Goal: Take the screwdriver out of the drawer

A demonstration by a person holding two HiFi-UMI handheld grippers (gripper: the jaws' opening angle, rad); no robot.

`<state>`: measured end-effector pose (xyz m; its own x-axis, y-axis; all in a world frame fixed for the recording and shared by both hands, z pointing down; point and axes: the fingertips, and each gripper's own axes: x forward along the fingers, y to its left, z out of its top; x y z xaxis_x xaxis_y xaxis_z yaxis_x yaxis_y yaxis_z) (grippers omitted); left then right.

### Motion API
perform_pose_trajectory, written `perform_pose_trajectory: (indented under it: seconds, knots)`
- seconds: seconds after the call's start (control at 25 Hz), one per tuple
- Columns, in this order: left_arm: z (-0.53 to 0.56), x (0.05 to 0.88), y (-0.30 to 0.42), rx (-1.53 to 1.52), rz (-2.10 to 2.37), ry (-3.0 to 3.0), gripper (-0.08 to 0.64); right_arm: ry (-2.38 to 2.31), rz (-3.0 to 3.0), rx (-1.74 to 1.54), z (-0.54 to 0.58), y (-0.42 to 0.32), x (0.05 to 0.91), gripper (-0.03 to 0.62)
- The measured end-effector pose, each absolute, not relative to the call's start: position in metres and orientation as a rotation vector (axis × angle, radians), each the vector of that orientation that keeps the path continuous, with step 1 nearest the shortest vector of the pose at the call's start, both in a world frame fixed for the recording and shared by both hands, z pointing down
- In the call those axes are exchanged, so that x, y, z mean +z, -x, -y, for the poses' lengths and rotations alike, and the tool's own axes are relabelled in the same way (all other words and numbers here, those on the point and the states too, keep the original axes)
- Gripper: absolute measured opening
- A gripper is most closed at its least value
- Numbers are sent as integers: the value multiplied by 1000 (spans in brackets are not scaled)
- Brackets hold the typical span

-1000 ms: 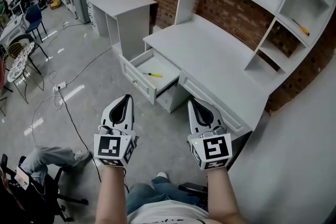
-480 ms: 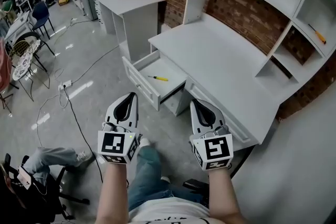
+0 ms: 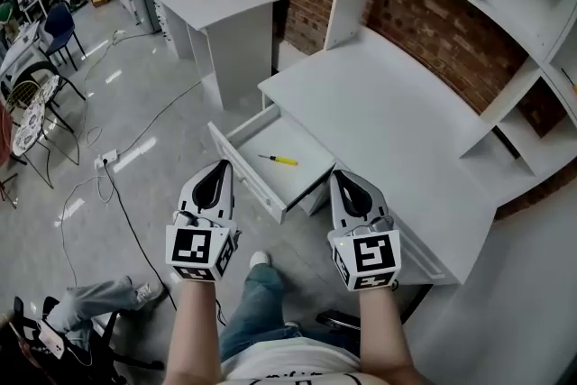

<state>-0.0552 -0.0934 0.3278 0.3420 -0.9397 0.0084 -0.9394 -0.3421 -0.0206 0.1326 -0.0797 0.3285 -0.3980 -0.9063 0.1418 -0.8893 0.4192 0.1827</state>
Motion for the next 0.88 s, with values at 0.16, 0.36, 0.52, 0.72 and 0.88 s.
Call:
perform_pose_trajectory:
  seconds: [0.16,0.36,0.52,0.72,0.88]
  knots:
    - [160,338,75,-41,-1795,2591,14,-1581,2444,-103,145,-111,336,11]
    - [236,348,99,-42,-1800,2633,14,-1560,2428,-45,217,-87,346,11]
    - [282,360,110,-65,-1785,2670,14,-1500,2477,68,262,-66,360,14]
    - [318,382,125,-94,-1793,2704,14,-1365,2451,148,296,-44,398,284]
    - [330,405,131,-140,-1814,2743,14,-1300,2417,219,307,-37,427,322]
